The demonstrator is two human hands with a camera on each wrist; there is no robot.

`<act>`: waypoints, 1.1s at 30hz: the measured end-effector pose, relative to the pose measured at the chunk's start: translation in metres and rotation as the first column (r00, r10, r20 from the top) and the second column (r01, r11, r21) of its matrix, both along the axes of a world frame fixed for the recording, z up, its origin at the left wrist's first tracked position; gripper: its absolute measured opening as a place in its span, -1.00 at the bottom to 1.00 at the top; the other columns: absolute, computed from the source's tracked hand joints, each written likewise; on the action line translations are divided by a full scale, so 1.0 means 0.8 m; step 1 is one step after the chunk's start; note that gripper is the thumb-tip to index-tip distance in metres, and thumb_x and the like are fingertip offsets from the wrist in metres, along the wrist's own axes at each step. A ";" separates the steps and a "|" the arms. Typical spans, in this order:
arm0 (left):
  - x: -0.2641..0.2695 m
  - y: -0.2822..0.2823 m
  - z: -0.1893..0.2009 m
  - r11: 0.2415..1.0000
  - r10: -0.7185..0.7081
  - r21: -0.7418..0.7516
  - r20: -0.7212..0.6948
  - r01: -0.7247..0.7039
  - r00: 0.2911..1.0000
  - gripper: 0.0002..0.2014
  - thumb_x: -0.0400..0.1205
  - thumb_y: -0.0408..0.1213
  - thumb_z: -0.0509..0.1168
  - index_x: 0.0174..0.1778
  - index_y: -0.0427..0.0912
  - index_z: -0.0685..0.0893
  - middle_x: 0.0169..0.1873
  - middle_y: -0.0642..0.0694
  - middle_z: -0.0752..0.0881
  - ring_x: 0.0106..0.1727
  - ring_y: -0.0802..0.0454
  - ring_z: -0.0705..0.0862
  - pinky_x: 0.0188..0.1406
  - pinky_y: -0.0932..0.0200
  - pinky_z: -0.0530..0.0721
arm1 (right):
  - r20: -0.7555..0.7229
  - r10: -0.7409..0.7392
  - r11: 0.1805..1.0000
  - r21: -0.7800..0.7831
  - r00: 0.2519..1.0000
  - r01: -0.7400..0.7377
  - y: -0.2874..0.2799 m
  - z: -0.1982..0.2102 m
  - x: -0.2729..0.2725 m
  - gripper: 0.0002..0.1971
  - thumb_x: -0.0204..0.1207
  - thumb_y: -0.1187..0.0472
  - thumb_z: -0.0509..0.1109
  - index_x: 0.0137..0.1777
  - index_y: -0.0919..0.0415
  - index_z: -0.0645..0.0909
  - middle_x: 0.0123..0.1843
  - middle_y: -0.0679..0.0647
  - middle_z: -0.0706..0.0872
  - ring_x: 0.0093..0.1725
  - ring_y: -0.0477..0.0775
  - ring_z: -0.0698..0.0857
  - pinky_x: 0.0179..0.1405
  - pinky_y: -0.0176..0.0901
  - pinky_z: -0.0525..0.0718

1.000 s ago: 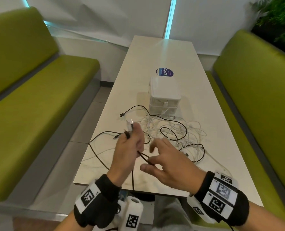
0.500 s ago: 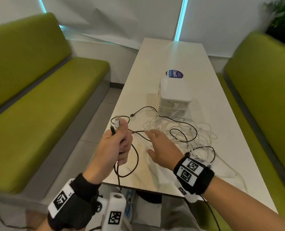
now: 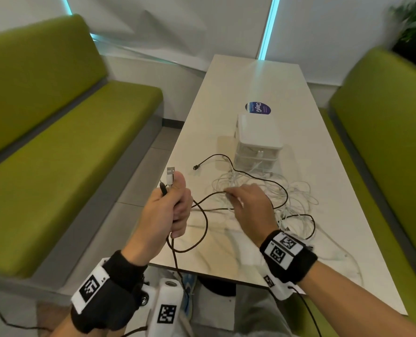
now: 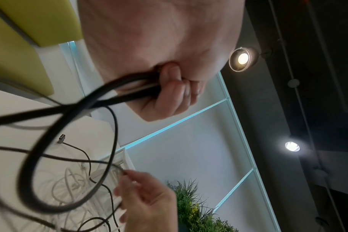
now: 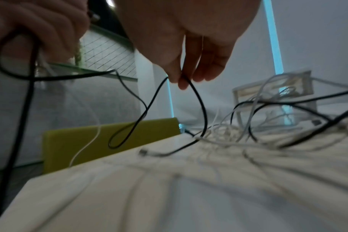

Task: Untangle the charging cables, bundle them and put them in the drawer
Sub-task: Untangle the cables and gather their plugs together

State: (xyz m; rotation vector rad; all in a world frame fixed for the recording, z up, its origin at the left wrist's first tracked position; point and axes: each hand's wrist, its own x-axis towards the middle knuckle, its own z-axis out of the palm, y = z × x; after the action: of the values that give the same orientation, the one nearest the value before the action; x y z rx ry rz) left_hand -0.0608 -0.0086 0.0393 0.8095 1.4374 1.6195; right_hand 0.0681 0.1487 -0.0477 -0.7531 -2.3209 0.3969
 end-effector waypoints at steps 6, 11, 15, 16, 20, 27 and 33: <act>0.004 0.004 0.005 1.000 -0.009 0.024 -0.004 0.010 1.000 -0.42 0.69 0.13 0.03 -0.62 -0.12 0.23 -0.63 -0.01 0.20 -0.65 0.10 0.09 -0.70 0.36 0.16 | -0.345 -0.070 0.985 -0.172 0.936 0.010 0.030 0.068 -0.001 -0.85 0.58 0.21 0.44 0.08 0.07 0.80 -0.11 -0.10 0.80 -0.12 -0.07 0.74 -0.07 -0.10 0.72; 0.006 0.009 0.002 0.999 -0.029 0.017 -0.005 0.029 1.000 -0.41 0.69 0.15 0.03 -0.62 -0.11 0.25 -0.63 0.00 0.21 -0.65 0.10 0.11 -0.69 0.35 0.17 | -0.317 -0.005 0.859 -0.487 0.948 -0.159 0.001 0.090 0.000 -0.84 0.66 0.24 0.34 0.06 0.19 0.76 -0.49 -0.24 0.64 -0.52 -0.19 0.55 -0.48 -0.35 0.48; 0.010 0.009 0.000 0.999 -0.045 0.000 -0.023 0.045 0.999 -0.41 0.63 0.22 0.05 -0.62 -0.10 0.24 -0.62 -0.01 0.19 -0.62 0.08 0.08 -0.66 0.34 0.16 | -0.258 0.012 0.470 -0.851 0.966 -0.234 -0.017 0.082 0.012 -0.79 0.73 0.22 0.23 0.05 0.32 0.66 -0.58 0.04 0.47 -0.71 -0.06 0.23 -0.67 -0.38 0.21; 0.010 0.009 -0.001 0.999 -0.048 0.001 -0.026 0.048 0.999 -0.41 0.62 0.23 0.05 -0.62 -0.09 0.24 -0.62 -0.01 0.18 -0.62 0.08 0.08 -0.66 0.34 0.16 | -0.217 0.021 0.407 -0.890 0.976 -0.207 -0.021 0.078 0.015 -0.77 0.74 0.21 0.21 0.06 0.35 0.63 -0.56 0.08 0.47 -0.72 -0.06 0.20 -0.67 -0.39 0.19; 0.010 0.010 -0.002 0.999 -0.042 -0.008 -0.029 0.042 0.999 -0.41 0.61 0.23 0.06 -0.62 -0.10 0.23 -0.62 -0.01 0.18 -0.62 0.08 0.07 -0.66 0.34 0.14 | -0.003 0.112 0.350 -0.936 0.994 -0.042 -0.032 0.064 0.029 -0.79 0.75 0.23 0.16 0.13 0.37 0.55 -0.43 0.16 0.59 -0.74 0.02 0.33 -0.73 -0.31 0.36; 0.012 0.015 -0.002 0.999 -0.042 -0.012 -0.025 0.042 0.999 -0.41 0.59 0.25 0.08 -0.62 -0.10 0.23 -0.62 -0.01 0.18 -0.63 0.08 0.07 -0.66 0.33 0.13 | 0.431 0.448 0.398 -0.881 0.784 0.257 -0.043 0.054 0.057 -0.78 0.71 0.19 0.18 0.25 0.24 0.53 0.06 0.22 0.74 -0.27 0.21 0.77 -0.23 0.01 0.80; 0.021 0.023 0.002 0.998 -0.067 -0.016 -0.027 0.066 0.997 -0.40 0.61 0.25 0.06 -0.59 -0.13 0.20 -0.59 -0.04 0.15 -0.59 0.04 0.04 -0.62 0.22 0.04 | 0.399 0.292 0.819 -0.573 0.869 -0.013 -0.036 0.054 0.053 -0.58 0.57 0.19 0.34 0.43 -0.02 0.46 0.29 -0.07 0.62 0.15 -0.06 0.64 0.17 -0.10 0.64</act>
State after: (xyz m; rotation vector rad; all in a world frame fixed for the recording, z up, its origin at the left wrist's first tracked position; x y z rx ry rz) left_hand -0.0436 0.0096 0.0408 0.8650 1.4256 1.5512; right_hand 0.1108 0.1203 -0.0042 -1.0218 -2.7694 1.1158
